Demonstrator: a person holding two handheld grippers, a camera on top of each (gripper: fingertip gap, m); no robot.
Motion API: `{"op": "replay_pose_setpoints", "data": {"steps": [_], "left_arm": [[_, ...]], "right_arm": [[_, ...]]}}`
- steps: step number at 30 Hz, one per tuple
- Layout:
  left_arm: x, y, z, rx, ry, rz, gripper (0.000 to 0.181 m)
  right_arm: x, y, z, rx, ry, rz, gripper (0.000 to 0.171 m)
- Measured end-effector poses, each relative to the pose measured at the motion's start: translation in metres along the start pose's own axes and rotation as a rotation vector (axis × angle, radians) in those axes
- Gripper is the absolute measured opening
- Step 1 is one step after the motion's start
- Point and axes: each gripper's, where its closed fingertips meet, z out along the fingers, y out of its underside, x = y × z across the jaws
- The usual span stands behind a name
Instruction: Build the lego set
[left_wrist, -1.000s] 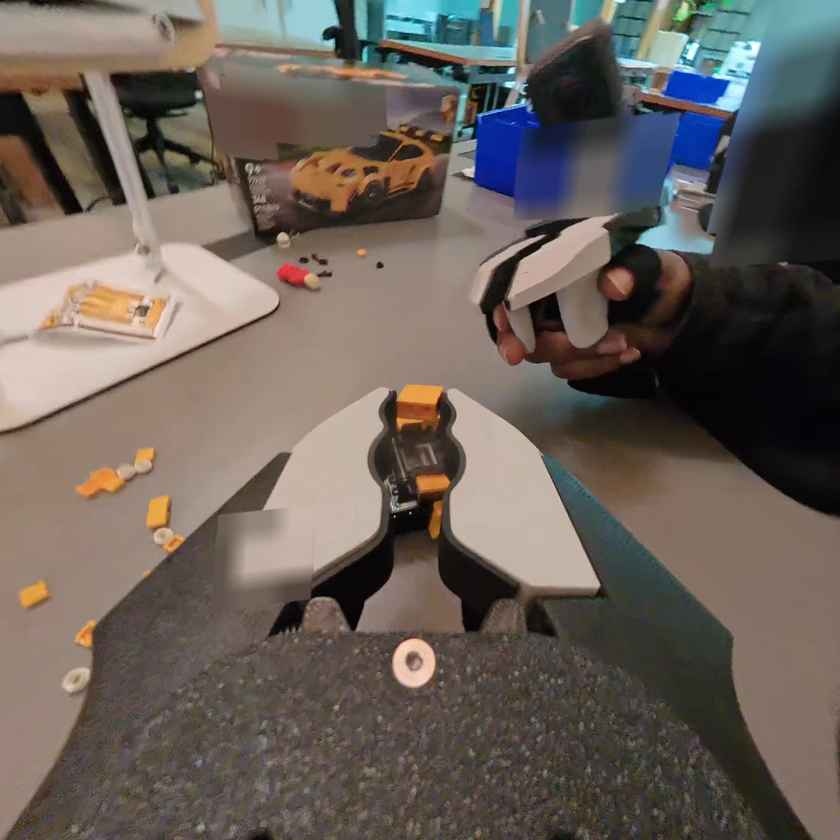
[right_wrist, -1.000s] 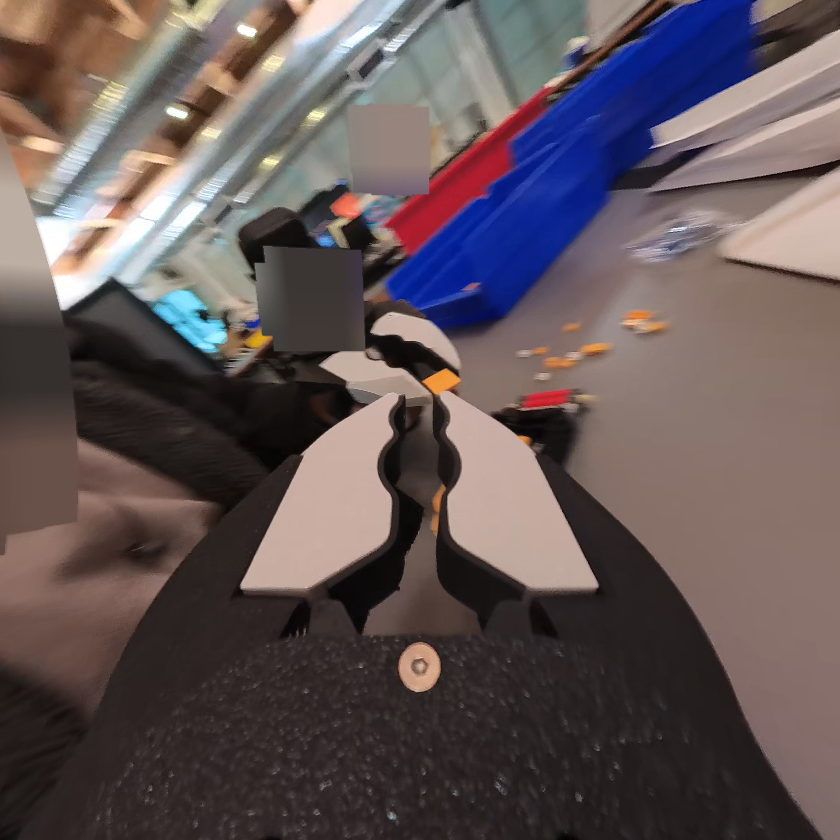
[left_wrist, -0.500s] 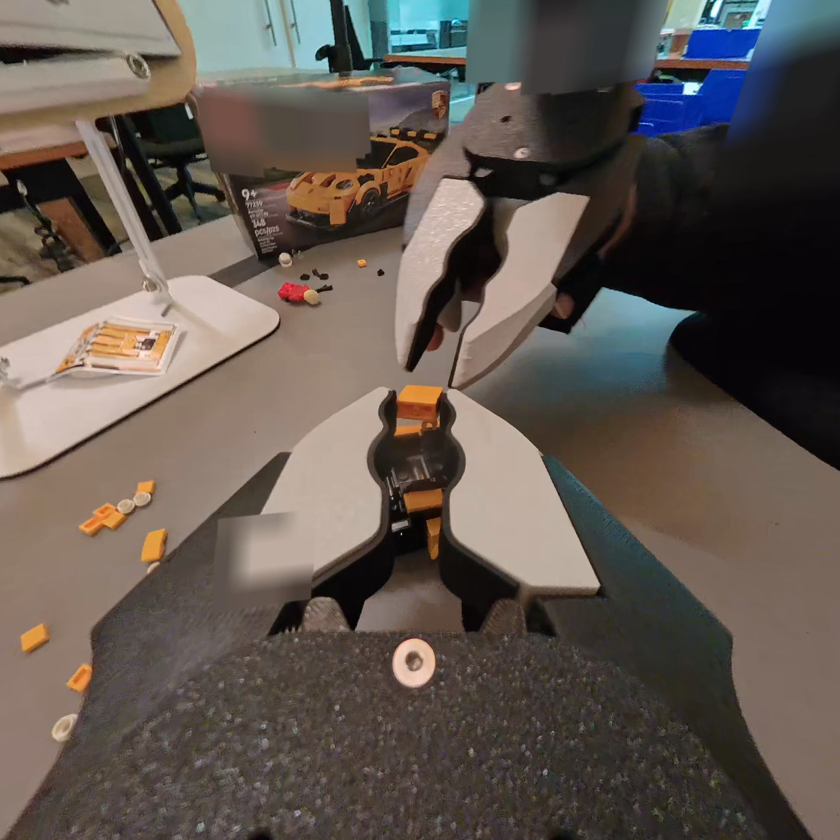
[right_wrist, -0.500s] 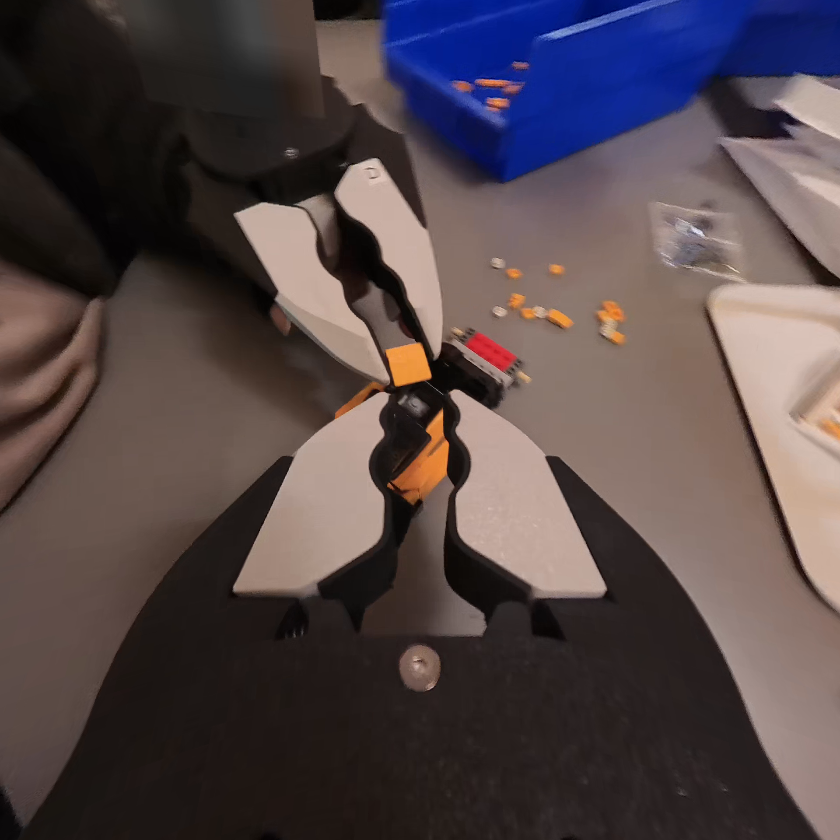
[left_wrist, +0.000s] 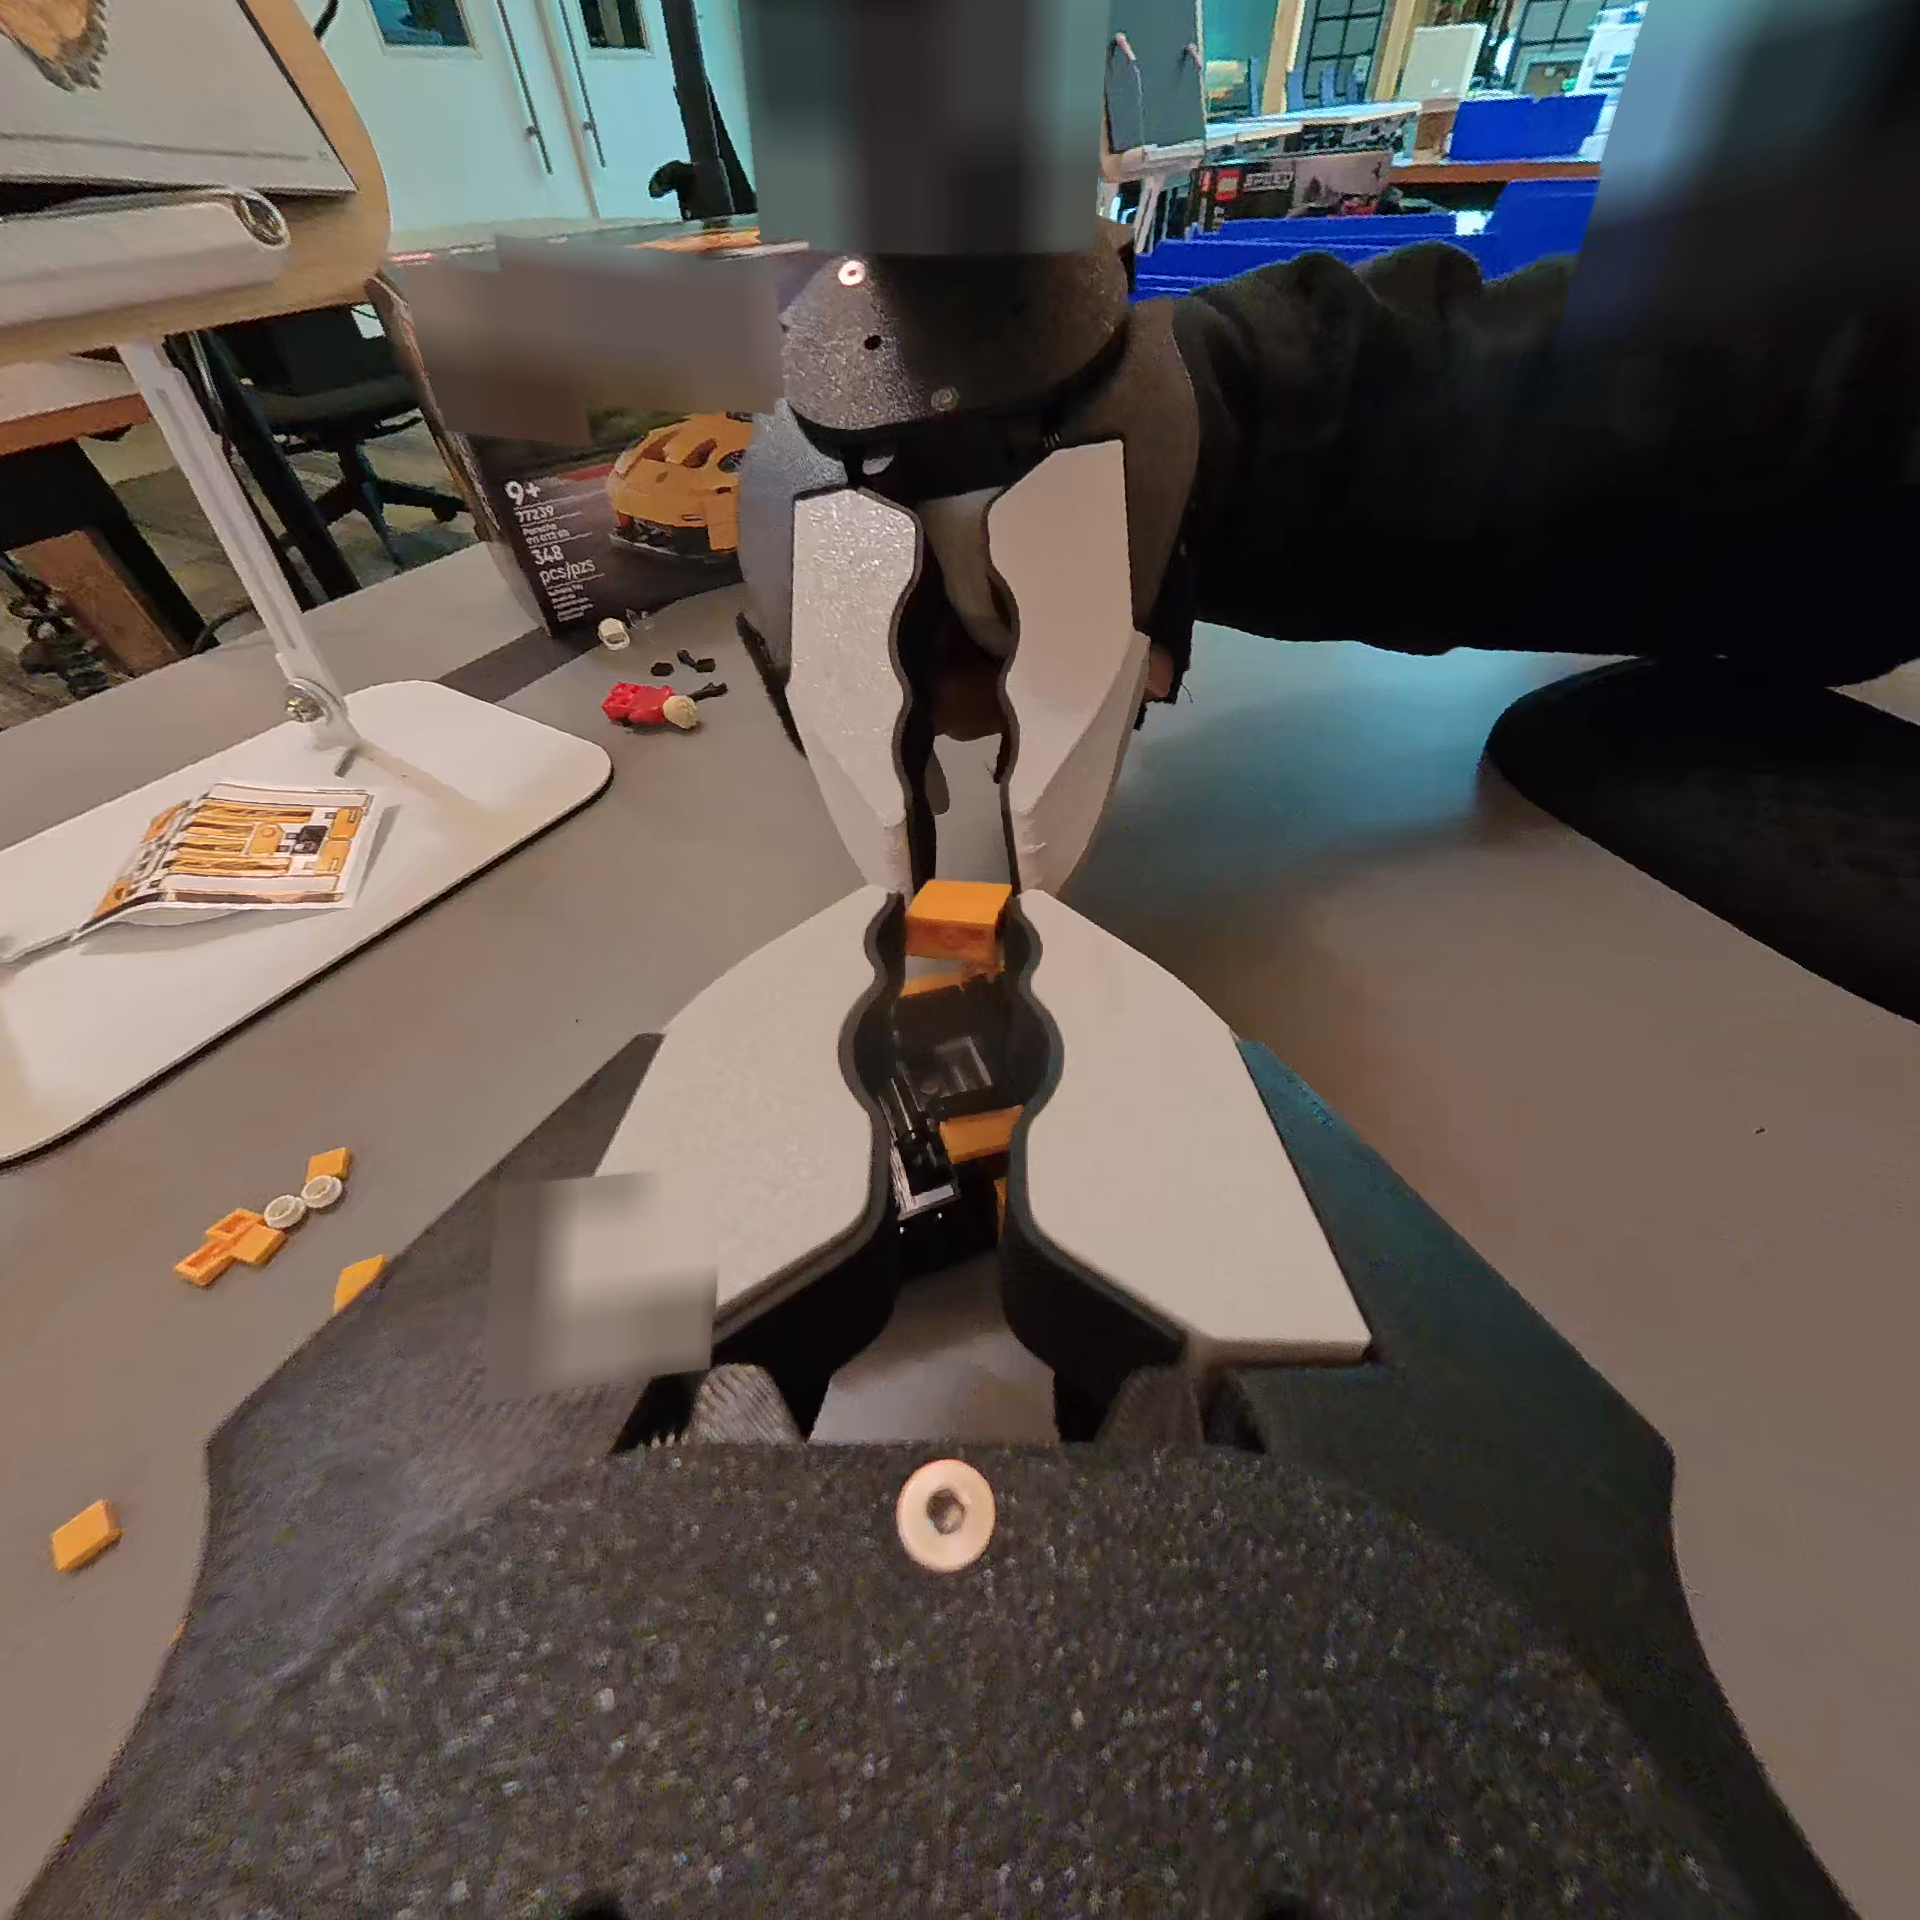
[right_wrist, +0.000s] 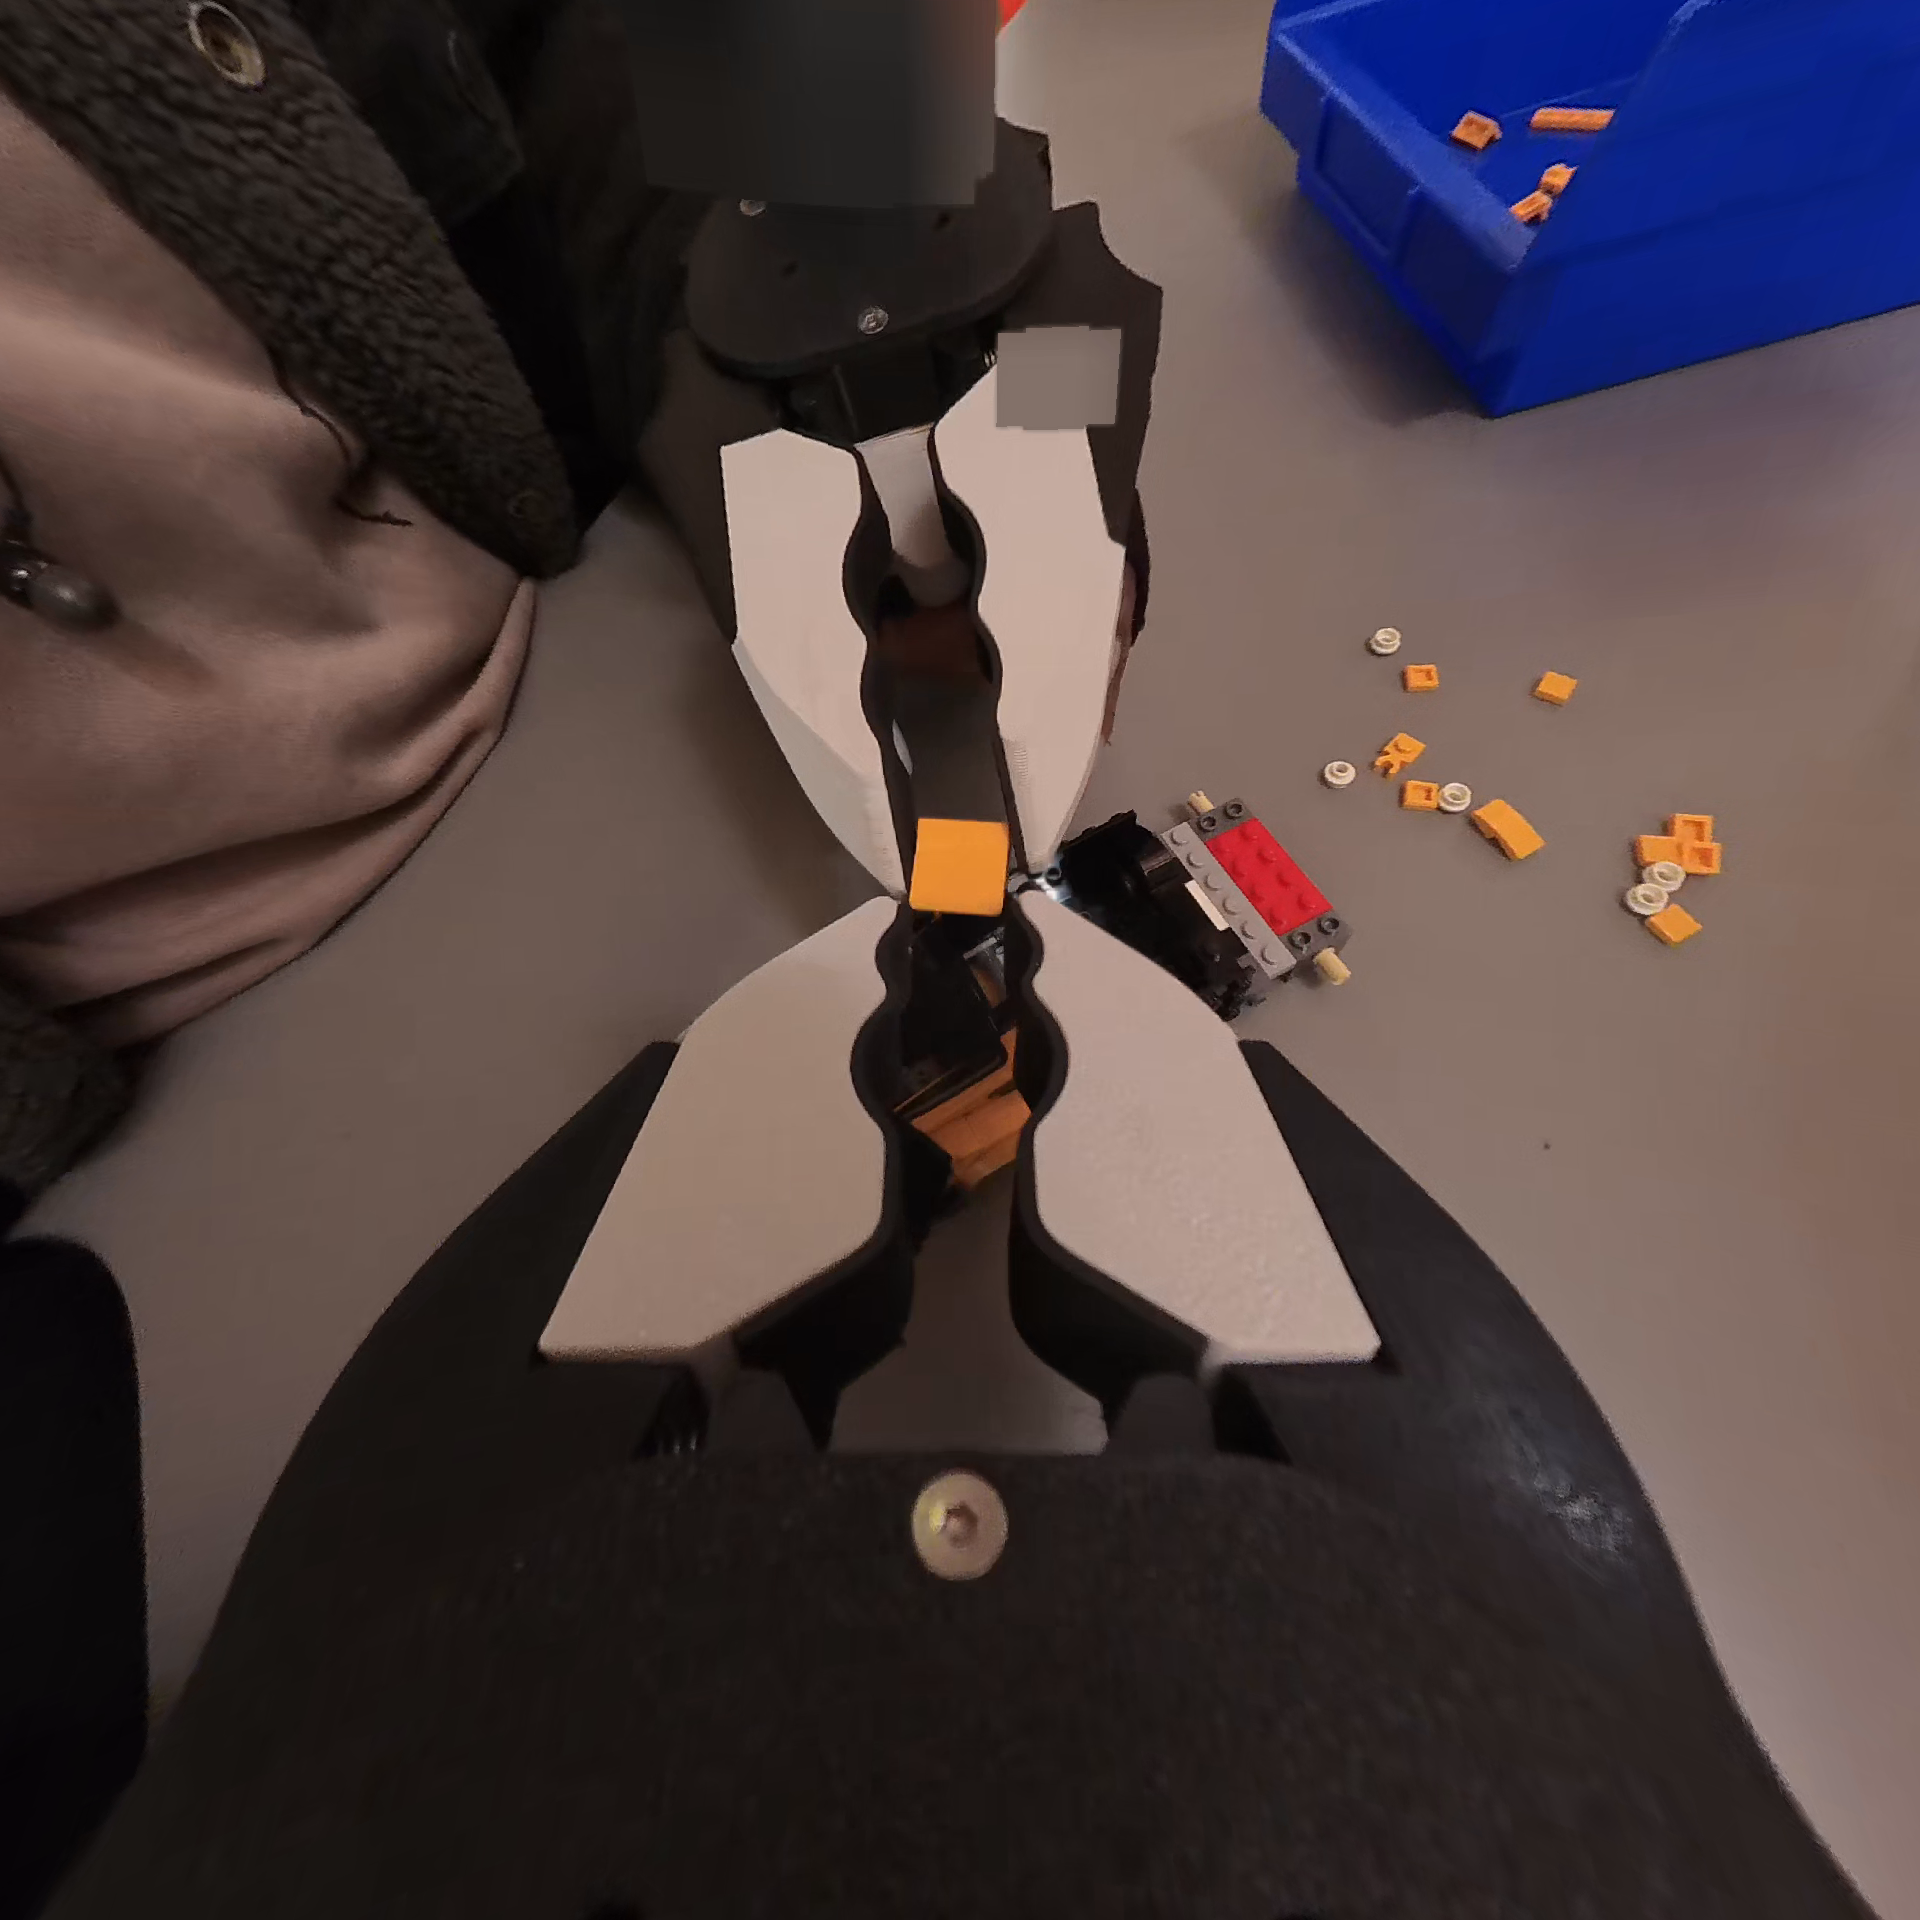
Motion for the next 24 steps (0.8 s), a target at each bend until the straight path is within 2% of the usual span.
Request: {"op": "replay_pose_setpoints", "data": {"steps": [8,13,18,24], "left_arm": [[0.000,0.008,0.001,-0.041,0.047,-0.023,0.017],[0.001,0.011,0.002,-0.063,0.061,-0.043,0.017],[0.002,0.011,0.003,-0.062,0.065,-0.031,0.017],[0.005,0.006,0.002,-0.046,0.033,0.095,0.017]], "right_arm": [[0.003,0.006,0.001,-0.092,-0.082,-0.010,0.011],[0.003,0.009,0.002,-0.137,-0.088,-0.011,0.014],[0.001,0.007,-0.001,-0.073,-0.116,0.065,0.016],[-0.007,-0.001,-0.001,0.056,-0.167,0.169,0.018]]}}
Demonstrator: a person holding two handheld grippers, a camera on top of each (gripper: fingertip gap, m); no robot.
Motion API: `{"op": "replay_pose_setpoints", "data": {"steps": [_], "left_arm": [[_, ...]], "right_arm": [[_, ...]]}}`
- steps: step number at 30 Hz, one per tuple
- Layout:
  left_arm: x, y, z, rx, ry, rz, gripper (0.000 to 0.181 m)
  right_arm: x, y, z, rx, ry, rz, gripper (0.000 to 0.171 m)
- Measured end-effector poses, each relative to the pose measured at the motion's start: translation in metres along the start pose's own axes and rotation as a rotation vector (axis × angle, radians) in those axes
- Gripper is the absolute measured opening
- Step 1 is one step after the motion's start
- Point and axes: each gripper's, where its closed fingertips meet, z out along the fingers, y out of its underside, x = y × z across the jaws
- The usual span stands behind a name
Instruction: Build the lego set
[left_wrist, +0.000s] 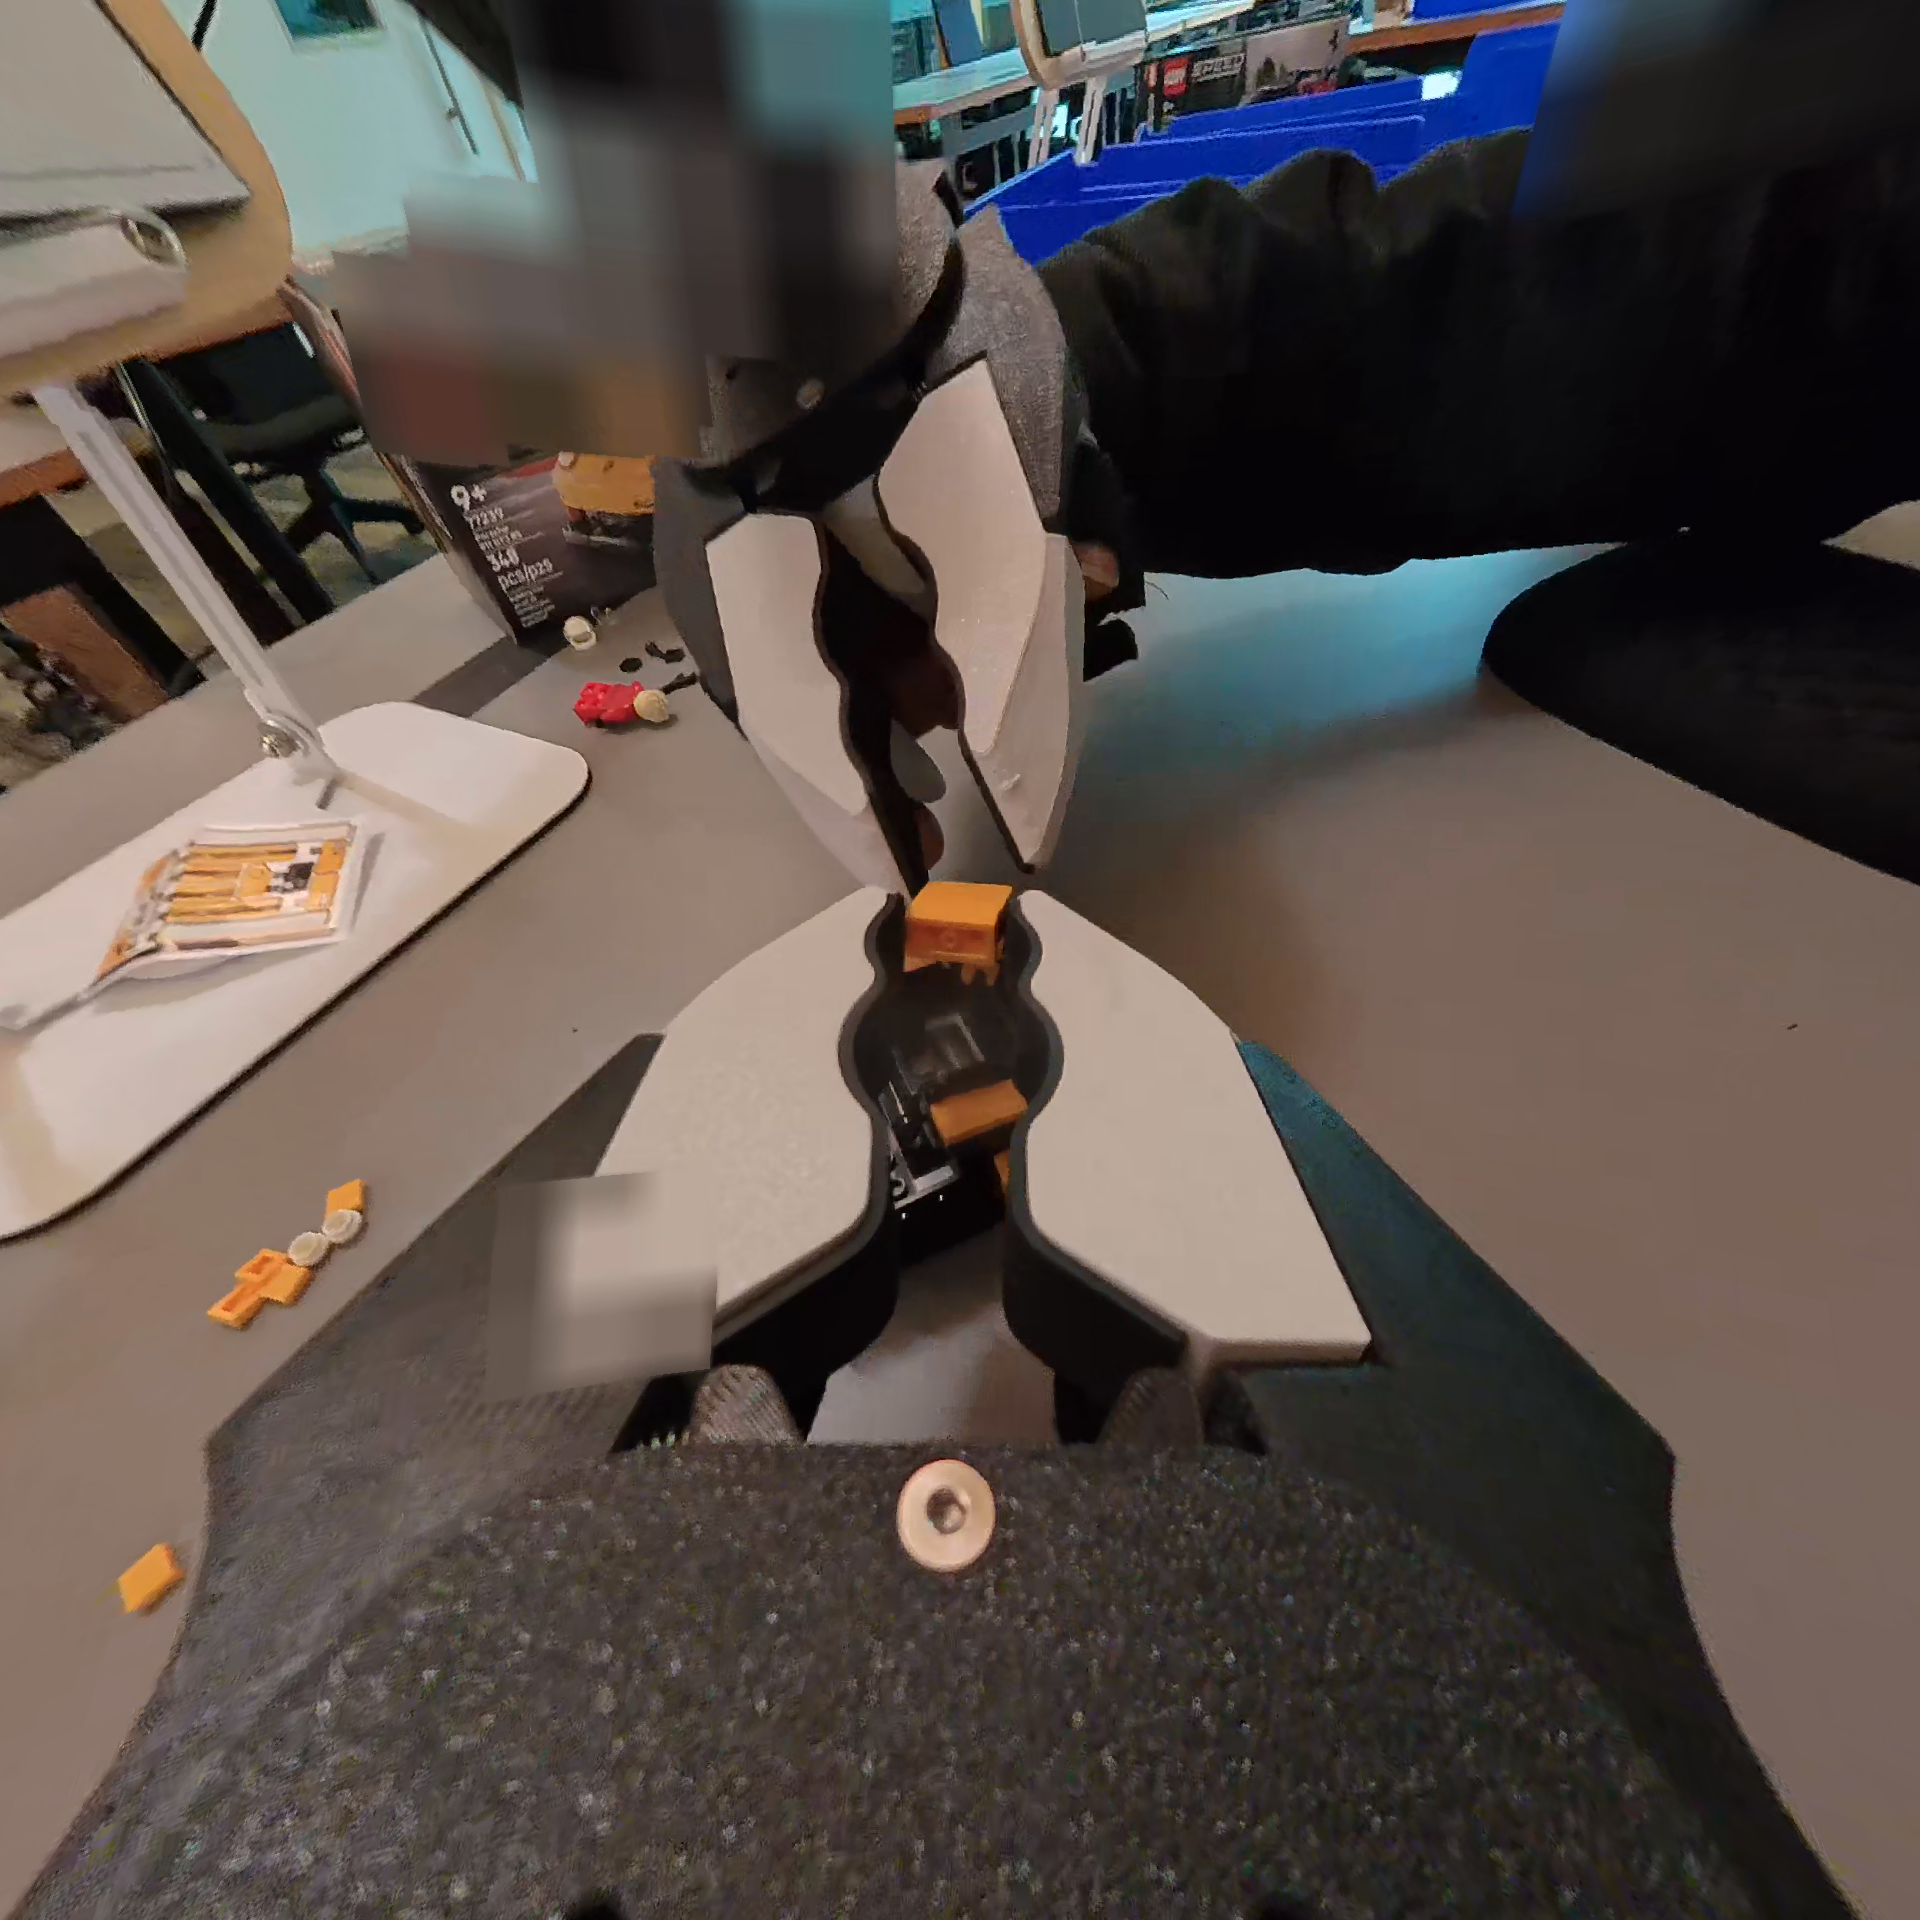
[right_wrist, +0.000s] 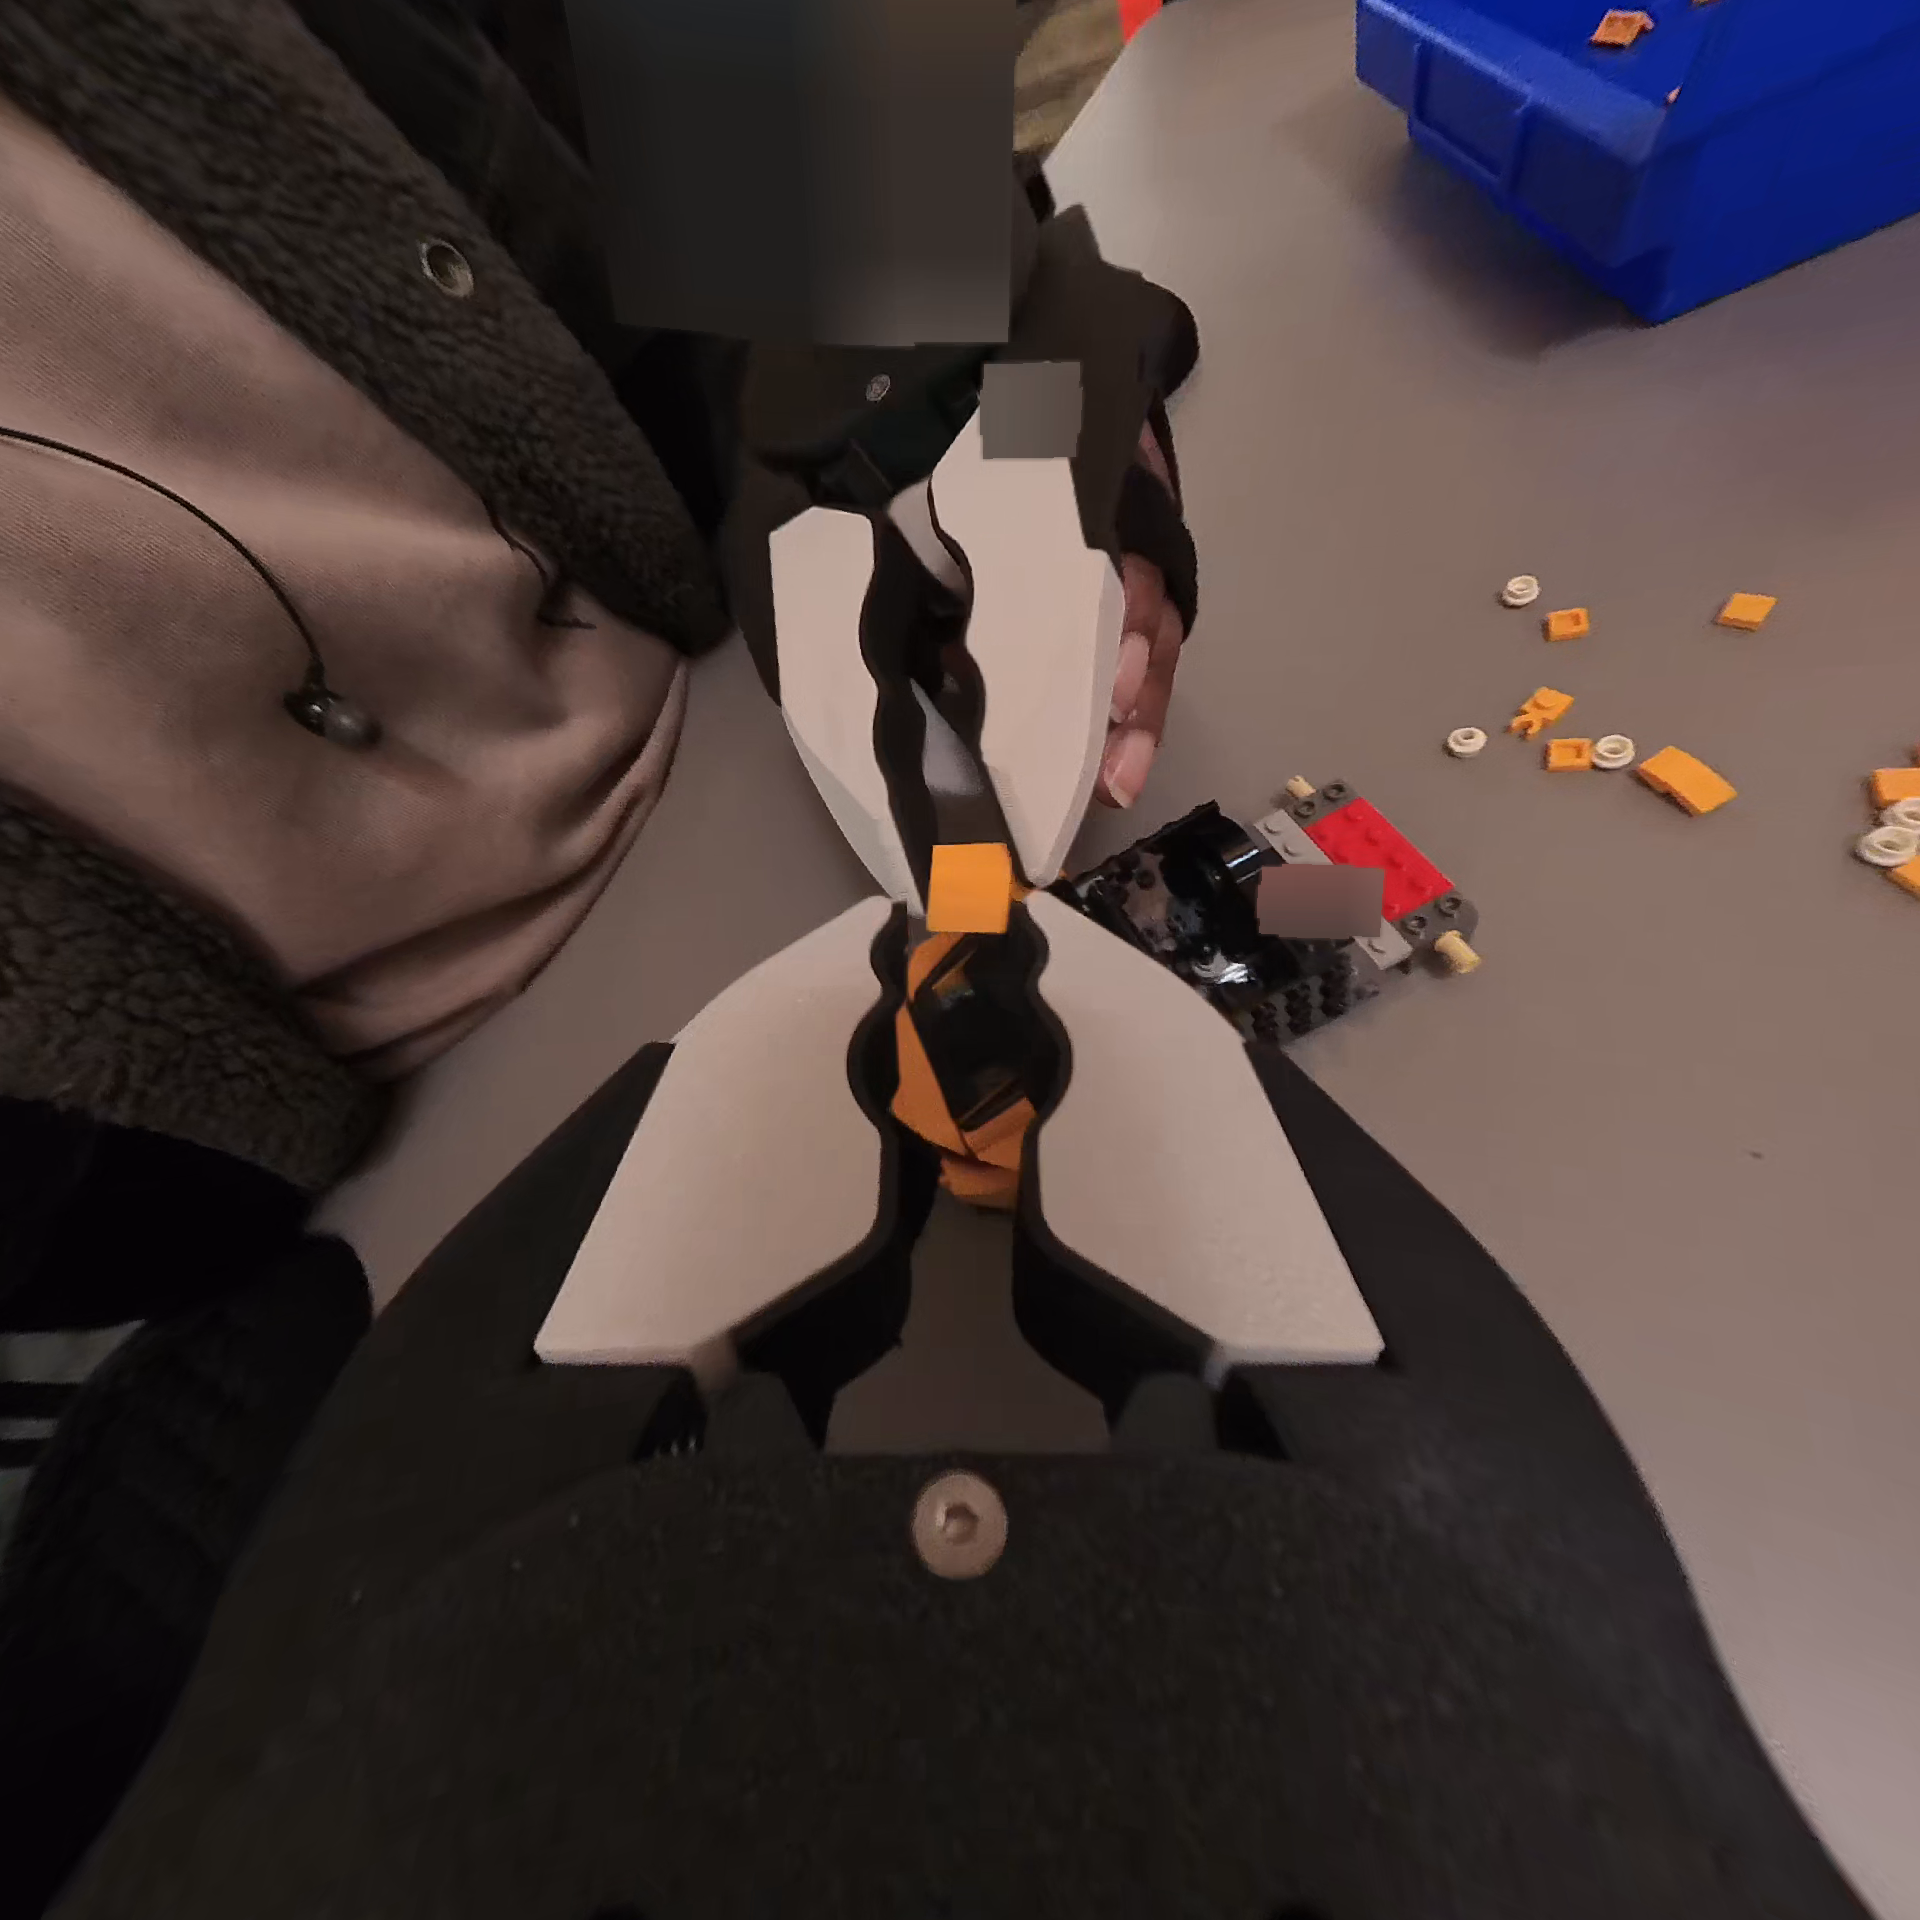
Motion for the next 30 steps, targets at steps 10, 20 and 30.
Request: {"op": "replay_pose_setpoints", "data": {"steps": [10,20,30], "left_arm": [[0.006,-0.019,-0.007,0.058,-0.127,0.347,0.018],[0.010,-0.011,-0.005,0.010,-0.061,0.323,0.024],[-0.003,0.013,-0.003,-0.210,-0.060,0.578,0.017]], "right_arm": [[-0.012,-0.016,-0.006,0.148,-0.130,0.139,0.004],[-0.013,-0.014,-0.008,0.091,-0.240,0.227,0.001],[0.014,0.003,0.003,-0.139,-0.166,0.417,0.001]]}}
